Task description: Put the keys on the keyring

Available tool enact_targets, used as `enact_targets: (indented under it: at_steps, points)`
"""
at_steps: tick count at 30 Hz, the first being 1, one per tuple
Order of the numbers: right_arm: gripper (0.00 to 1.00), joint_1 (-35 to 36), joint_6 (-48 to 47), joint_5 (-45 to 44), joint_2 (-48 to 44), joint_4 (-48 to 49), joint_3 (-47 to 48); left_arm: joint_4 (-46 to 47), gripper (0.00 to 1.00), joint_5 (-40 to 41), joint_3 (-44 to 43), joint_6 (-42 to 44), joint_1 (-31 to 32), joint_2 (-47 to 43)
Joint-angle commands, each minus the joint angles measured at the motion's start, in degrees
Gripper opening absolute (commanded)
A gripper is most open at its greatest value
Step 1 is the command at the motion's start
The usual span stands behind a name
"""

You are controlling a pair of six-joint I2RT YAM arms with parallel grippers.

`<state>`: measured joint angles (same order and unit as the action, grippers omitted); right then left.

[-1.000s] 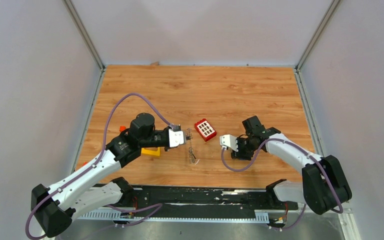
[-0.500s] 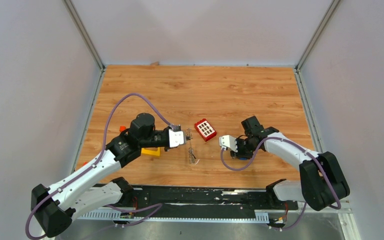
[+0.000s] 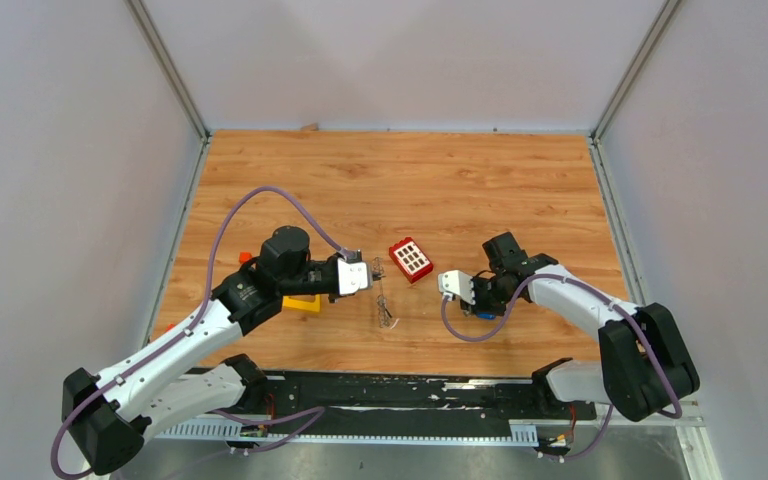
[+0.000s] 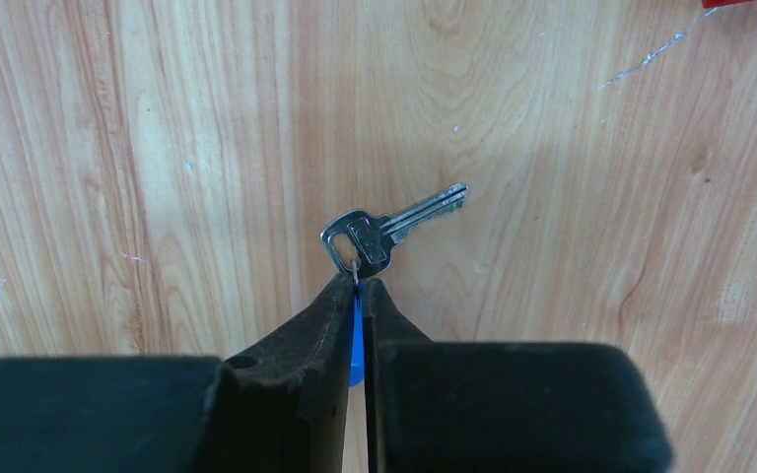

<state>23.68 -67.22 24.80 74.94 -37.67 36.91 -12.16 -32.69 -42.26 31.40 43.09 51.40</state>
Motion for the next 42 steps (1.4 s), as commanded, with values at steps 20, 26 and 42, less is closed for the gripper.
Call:
enact_targets:
  at_steps: [20,26,42]
  points:
    - [0.0,-1.6,0.4,7.7,-3.8,-6.3,7.5,2.5,0.0,0.2,-0.2,-0.9,0.2,-1.1]
    - [0.0,-2.0,3.1,17.2,-6.4,-11.0,13.1,3.2,0.0,0.1,-1.5,-2.6,0.2,0.8]
    - [0.0,6.3,33.0,39.8,-9.3,6.7,25.2,-0.8,0.0,1.5,-13.7,-5.3,3.1,10.7]
